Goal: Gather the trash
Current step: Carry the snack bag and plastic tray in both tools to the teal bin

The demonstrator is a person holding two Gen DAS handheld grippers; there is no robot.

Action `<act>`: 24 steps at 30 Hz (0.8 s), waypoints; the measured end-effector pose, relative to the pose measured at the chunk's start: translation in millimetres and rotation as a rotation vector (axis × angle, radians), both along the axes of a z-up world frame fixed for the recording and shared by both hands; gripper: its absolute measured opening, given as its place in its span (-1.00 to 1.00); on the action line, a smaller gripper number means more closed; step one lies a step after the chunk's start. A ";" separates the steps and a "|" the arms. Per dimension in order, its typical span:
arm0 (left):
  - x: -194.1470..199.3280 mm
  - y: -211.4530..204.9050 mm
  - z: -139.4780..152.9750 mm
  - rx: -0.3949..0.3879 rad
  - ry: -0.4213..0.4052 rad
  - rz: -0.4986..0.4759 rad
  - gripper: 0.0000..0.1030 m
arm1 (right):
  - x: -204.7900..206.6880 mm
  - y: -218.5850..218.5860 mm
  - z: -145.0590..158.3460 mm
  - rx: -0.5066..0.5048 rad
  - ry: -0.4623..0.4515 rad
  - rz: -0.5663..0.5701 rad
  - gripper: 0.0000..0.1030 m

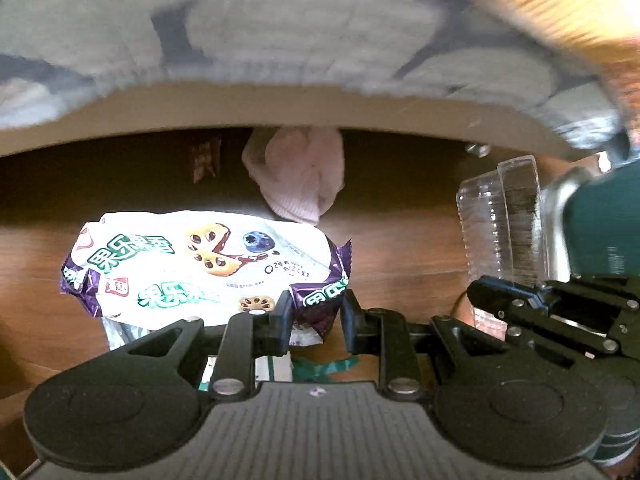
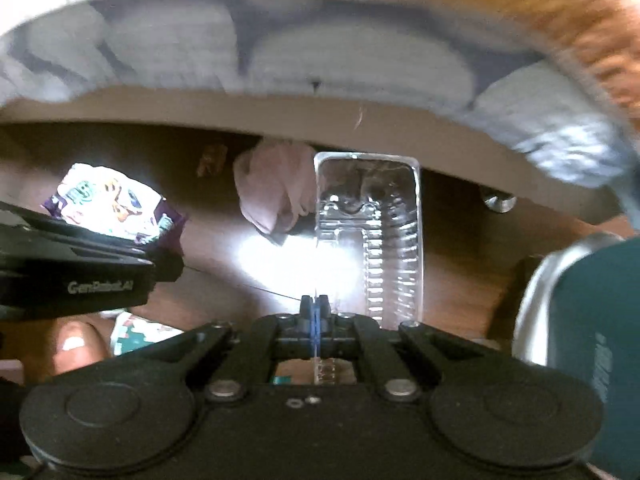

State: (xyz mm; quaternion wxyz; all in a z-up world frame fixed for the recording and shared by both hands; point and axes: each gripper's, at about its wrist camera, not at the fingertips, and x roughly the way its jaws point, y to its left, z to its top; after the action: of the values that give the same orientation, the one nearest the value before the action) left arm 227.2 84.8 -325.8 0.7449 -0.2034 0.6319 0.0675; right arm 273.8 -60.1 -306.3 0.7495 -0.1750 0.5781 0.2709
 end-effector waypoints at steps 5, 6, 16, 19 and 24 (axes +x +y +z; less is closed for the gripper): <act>-20.9 -12.3 61.5 0.013 -0.091 0.004 -0.54 | -25.7 -21.1 65.1 0.077 -0.070 -0.010 -0.98; -25.2 -15.1 74.1 0.014 -0.110 0.004 -0.54 | -29.7 -24.2 74.7 0.090 -0.085 -0.005 -0.98; -56.3 -47.9 176.4 0.052 -0.278 -0.054 -0.54 | -74.6 -71.0 185.8 0.224 -0.235 -0.002 -0.98; -60.2 -61.5 207.2 0.057 -0.338 -0.090 -0.54 | -81.7 -83.3 212.8 0.258 -0.284 -0.014 -0.98; -55.9 -87.8 255.4 0.070 -0.436 -0.162 -0.54 | -82.8 -118.8 254.6 0.330 -0.366 -0.054 -0.98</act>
State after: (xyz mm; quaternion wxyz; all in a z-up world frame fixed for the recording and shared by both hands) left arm 171.4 -3.0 -70.5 0.8733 -0.1358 0.4675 -0.0158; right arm 191.0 -179.0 -51.7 0.8671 -0.0808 0.3850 0.3056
